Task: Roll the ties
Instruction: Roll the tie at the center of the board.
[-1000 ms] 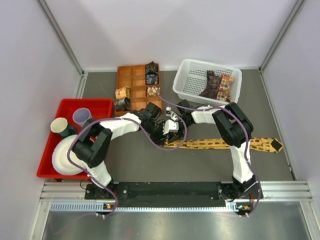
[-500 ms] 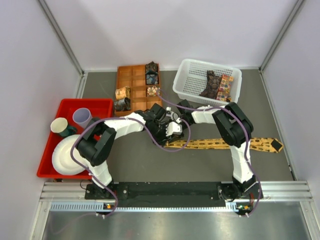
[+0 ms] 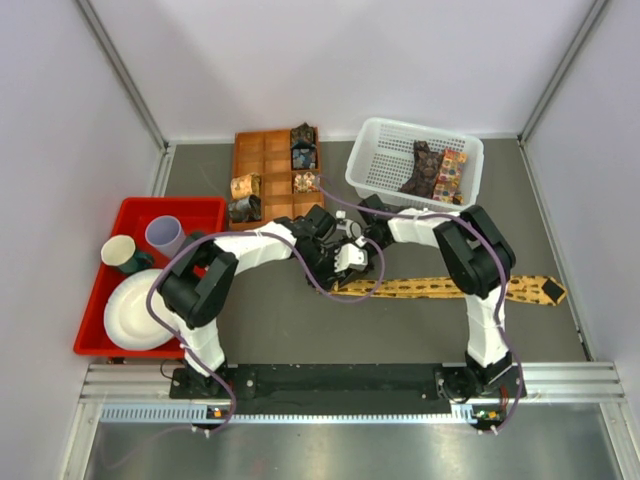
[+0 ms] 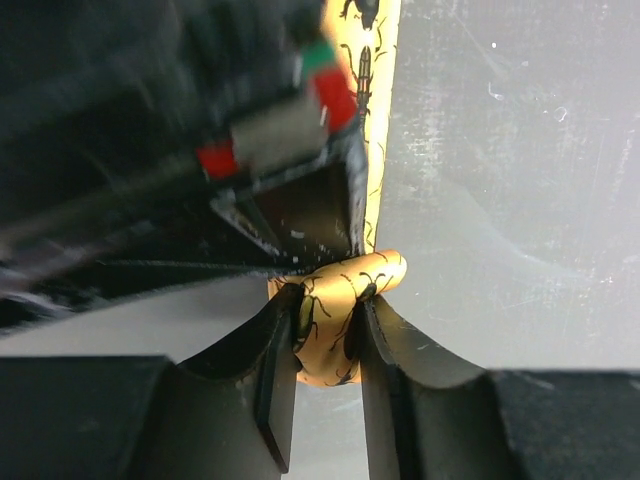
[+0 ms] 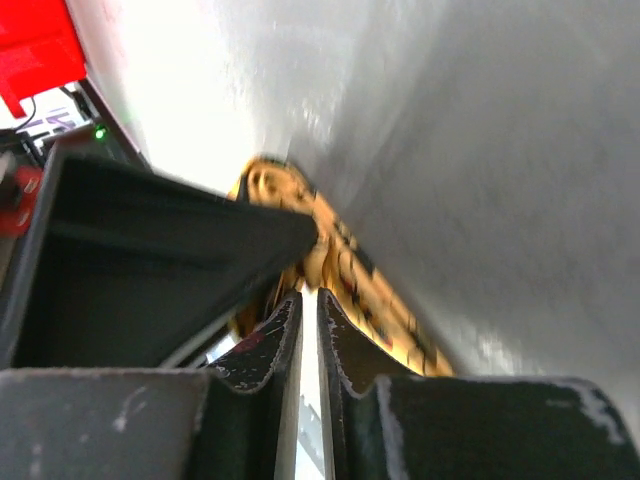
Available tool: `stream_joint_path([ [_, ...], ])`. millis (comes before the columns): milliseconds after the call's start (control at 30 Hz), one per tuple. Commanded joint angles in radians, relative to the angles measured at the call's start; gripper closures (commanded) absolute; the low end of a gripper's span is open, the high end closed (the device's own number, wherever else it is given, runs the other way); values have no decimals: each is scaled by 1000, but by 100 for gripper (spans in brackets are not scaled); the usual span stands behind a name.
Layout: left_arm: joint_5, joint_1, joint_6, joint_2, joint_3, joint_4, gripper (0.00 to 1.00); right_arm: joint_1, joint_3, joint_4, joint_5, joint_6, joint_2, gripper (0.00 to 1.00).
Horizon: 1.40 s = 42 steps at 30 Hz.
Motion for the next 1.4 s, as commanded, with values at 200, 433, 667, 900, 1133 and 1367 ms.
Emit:
stream_joint_path([
  [200,-76,-5,33,123,-24,-110,81,-42,9,-68,-74,-52,-144,83],
  [433,-68,-5,31,126,-24,-110,81,-40,-42,83,-105,47,-129,75],
  [667,-70,-5,39,128,-32,-112,80,-37,-74,207,-119,122,-79,69],
  [900,-59,-2,42,122,-40,-105,80,-28,-114,252,-110,119,-53,76],
  [1133,-56,6,43,122,-44,-104,79,-27,-139,324,-119,149,-30,88],
  [1367,-36,37,25,81,-55,-92,58,-39,-116,229,-68,90,-33,100],
])
